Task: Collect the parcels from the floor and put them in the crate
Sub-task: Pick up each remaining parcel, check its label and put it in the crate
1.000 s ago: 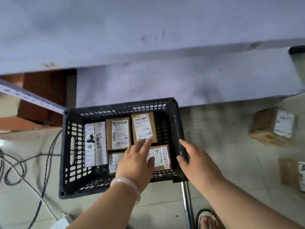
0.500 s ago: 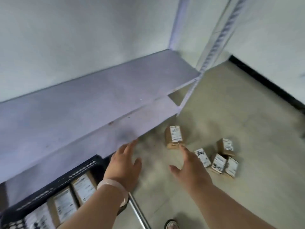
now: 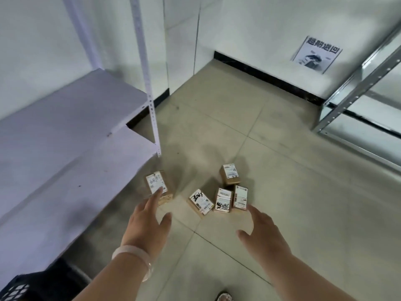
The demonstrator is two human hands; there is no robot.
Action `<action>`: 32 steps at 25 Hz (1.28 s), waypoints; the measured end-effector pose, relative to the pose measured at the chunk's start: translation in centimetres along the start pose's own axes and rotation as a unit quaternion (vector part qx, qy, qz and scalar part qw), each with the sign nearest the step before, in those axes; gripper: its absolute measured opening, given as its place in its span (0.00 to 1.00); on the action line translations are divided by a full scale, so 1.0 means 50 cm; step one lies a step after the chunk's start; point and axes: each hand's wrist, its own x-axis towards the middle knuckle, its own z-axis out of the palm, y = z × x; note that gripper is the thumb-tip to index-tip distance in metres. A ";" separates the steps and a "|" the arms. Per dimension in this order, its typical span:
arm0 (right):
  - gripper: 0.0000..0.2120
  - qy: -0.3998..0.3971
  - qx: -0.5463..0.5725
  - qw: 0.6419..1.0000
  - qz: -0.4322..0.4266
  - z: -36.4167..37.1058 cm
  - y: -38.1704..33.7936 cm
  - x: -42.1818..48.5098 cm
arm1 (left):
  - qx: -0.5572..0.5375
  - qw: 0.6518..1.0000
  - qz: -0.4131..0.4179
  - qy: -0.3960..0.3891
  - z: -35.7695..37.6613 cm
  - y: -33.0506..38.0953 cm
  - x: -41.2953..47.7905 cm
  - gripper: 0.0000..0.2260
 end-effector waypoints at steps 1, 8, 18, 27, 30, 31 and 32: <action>0.35 -0.006 -0.002 1.000 0.013 -0.021 0.032 0.026 | 0.004 1.000 -0.012 -0.012 0.032 0.024 0.016 0.28; 0.35 0.003 -0.007 0.998 0.067 -0.211 0.218 0.211 | 0.028 0.997 -0.022 -0.067 0.167 0.200 0.130 0.25; 0.27 -0.040 0.023 0.997 0.057 -0.279 0.244 0.382 | -0.008 0.994 -0.058 -0.092 0.271 0.321 0.324 0.23; 0.24 -0.037 0.106 0.993 0.041 -0.333 0.192 0.655 | -0.009 0.987 -0.041 -0.155 0.392 0.350 0.568 0.25; 0.24 -0.063 0.125 0.989 0.041 -0.268 0.200 0.755 | 0.005 0.986 -0.057 -0.158 0.458 0.306 0.620 0.25; 0.25 -0.075 0.126 0.989 0.035 -0.241 0.207 0.787 | 0.008 0.985 -0.066 -0.158 0.481 0.288 0.633 0.25; 0.25 -0.088 0.121 0.988 0.031 -0.208 0.219 0.827 | 0.012 0.984 -0.076 -0.158 0.513 0.268 0.648 0.25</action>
